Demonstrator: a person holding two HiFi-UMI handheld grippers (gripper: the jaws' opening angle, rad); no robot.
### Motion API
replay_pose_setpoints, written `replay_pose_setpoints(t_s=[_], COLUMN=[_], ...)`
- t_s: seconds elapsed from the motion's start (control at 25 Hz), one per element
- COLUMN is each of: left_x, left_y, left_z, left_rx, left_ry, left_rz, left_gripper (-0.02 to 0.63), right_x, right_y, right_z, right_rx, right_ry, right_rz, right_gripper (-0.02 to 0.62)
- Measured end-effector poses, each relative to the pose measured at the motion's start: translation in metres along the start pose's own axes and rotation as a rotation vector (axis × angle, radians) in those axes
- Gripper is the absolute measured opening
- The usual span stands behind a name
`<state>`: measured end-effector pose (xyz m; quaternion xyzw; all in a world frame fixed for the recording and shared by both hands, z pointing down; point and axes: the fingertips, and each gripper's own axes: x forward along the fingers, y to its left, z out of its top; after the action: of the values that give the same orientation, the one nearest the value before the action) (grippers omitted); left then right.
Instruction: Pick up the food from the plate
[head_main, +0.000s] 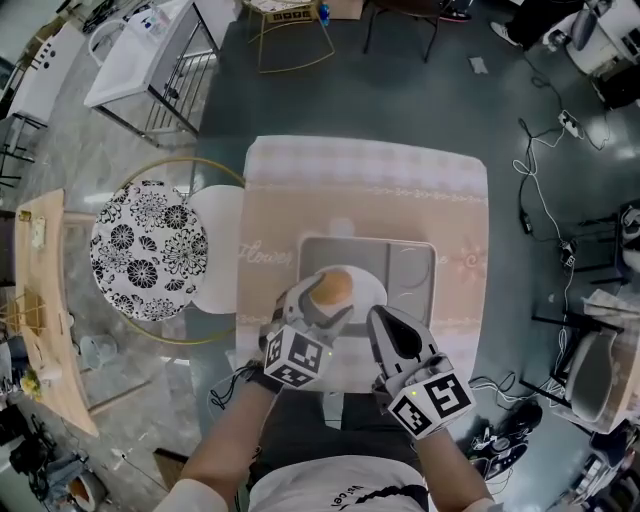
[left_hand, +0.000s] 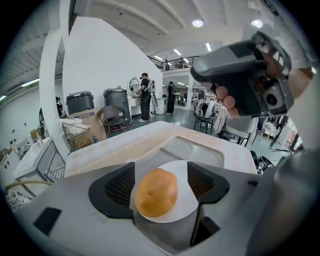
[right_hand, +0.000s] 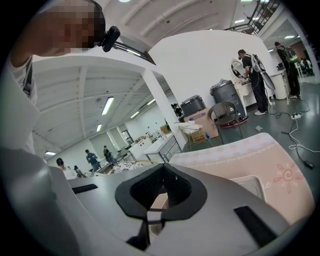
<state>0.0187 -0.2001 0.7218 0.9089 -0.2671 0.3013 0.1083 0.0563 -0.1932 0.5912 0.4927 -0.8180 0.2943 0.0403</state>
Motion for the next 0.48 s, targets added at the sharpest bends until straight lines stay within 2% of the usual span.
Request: replay_pose_setpoints(t_s=[0.32, 0.48], left_x=[0.033, 0.041], left_y=[0.002, 0.004], left_z=[-0.031, -0.037], left_rx=[0.056, 0.060], left_ry=[0.077, 0.090], left_rz=[-0.051, -0.039], left_gripper=[0.334, 0.334], right_x=[0.005, 0.004], right_y=[-0.015, -0.018], right_z=[-0.014, -0.017], right_rx=[0.007, 0.010], right_ry=[0.016, 0.020], right_rz=[-0.019, -0.028], right_gripper=[0.015, 0.015])
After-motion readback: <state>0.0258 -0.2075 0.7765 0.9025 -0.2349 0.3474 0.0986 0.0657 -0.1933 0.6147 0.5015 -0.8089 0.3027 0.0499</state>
